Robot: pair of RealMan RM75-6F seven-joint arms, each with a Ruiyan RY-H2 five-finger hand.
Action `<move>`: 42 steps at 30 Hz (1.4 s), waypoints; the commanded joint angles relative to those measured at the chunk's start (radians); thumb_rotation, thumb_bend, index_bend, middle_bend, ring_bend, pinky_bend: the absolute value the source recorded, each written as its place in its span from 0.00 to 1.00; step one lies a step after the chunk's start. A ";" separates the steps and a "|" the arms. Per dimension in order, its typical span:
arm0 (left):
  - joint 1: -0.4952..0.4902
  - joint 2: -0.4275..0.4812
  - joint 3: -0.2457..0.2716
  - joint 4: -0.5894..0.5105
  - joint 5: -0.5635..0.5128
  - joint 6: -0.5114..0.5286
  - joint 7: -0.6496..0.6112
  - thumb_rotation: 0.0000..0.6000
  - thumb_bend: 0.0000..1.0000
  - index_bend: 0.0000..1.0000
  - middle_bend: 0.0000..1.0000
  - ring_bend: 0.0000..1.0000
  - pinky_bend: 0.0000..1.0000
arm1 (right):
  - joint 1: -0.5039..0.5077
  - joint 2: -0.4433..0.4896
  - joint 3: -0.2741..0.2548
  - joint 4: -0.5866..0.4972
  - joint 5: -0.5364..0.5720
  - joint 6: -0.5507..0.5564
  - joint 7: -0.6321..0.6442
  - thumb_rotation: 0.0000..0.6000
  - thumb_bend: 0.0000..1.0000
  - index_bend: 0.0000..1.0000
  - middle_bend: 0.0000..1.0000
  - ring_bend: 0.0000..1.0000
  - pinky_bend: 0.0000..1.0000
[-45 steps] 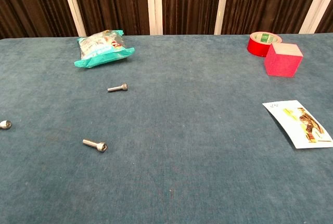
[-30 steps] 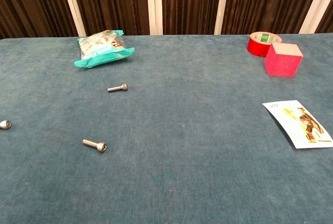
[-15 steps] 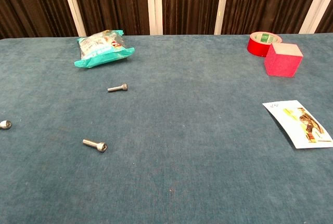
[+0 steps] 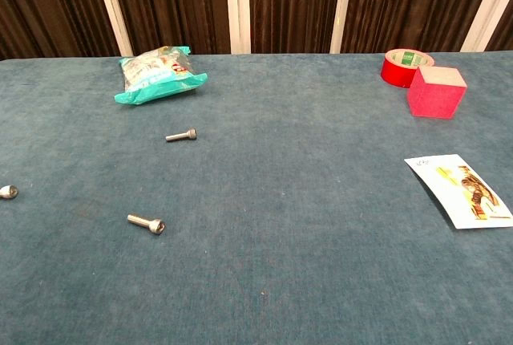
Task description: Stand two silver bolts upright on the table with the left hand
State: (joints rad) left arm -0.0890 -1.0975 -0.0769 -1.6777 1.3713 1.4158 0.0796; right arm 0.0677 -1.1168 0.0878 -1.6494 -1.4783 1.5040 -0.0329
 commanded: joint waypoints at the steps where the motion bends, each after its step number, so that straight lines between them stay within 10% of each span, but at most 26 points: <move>1: -0.006 -0.019 -0.007 0.016 -0.014 0.001 0.026 1.00 0.31 0.30 0.00 0.00 0.00 | 0.001 0.001 0.001 0.003 0.005 -0.004 0.008 1.00 0.01 0.13 0.04 0.02 0.00; 14: -0.157 -0.124 -0.105 0.152 -0.229 -0.211 0.185 1.00 0.34 0.34 0.00 0.00 0.00 | -0.002 0.003 0.019 0.009 0.047 -0.008 0.012 1.00 0.01 0.13 0.04 0.02 0.00; 42: -0.266 -0.311 -0.059 0.311 -0.283 -0.358 0.208 1.00 0.45 0.42 0.00 0.00 0.00 | 0.001 -0.004 0.025 0.010 0.072 -0.023 0.003 1.00 0.01 0.13 0.04 0.02 0.00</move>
State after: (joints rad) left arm -0.3519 -1.4026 -0.1394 -1.3724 1.0813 1.0562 0.2916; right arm 0.0684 -1.1205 0.1126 -1.6393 -1.4067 1.4805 -0.0297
